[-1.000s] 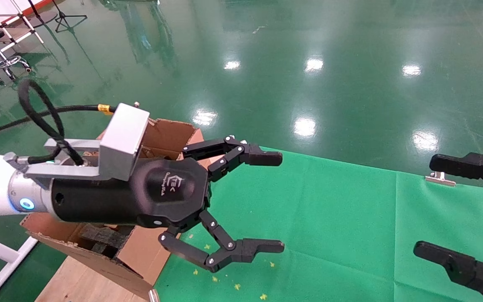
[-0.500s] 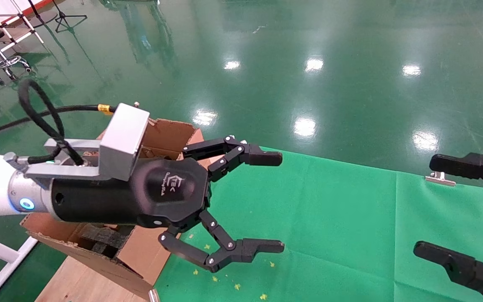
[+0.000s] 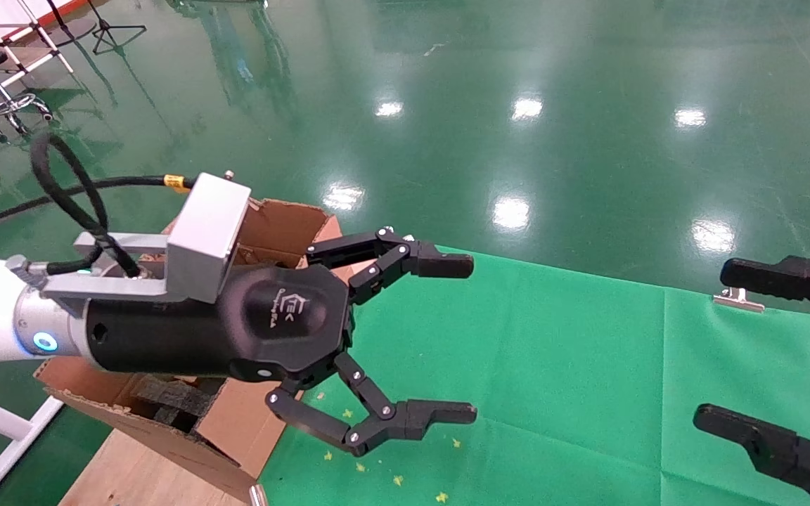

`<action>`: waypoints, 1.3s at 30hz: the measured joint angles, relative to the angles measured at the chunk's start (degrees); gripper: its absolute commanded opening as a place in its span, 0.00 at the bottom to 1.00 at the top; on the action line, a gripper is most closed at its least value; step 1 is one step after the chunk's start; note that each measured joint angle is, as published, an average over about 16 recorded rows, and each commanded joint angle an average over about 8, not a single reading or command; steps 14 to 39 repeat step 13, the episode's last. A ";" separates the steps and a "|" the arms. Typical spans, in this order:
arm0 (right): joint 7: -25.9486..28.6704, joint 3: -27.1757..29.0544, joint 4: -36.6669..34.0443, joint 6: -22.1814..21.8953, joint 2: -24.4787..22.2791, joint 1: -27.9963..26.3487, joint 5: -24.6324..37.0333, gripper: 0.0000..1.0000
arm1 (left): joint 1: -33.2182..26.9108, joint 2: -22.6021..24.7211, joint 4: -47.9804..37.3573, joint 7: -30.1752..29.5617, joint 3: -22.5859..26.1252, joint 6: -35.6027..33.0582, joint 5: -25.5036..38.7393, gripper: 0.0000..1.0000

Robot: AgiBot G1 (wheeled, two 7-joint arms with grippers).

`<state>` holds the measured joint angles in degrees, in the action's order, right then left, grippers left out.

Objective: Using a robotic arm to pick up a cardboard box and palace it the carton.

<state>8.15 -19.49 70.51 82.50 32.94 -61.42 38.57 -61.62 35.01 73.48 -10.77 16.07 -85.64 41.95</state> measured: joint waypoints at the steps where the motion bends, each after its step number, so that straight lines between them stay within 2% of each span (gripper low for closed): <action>1: 0.00 0.00 0.00 0.00 0.00 0.00 0.00 1.00 | 0.00 0.00 0.00 0.00 0.00 0.00 0.00 1.00; 39: 0.00 0.00 0.00 0.00 0.00 0.00 0.00 1.00 | 0.00 0.00 0.00 0.00 0.00 0.00 0.00 1.00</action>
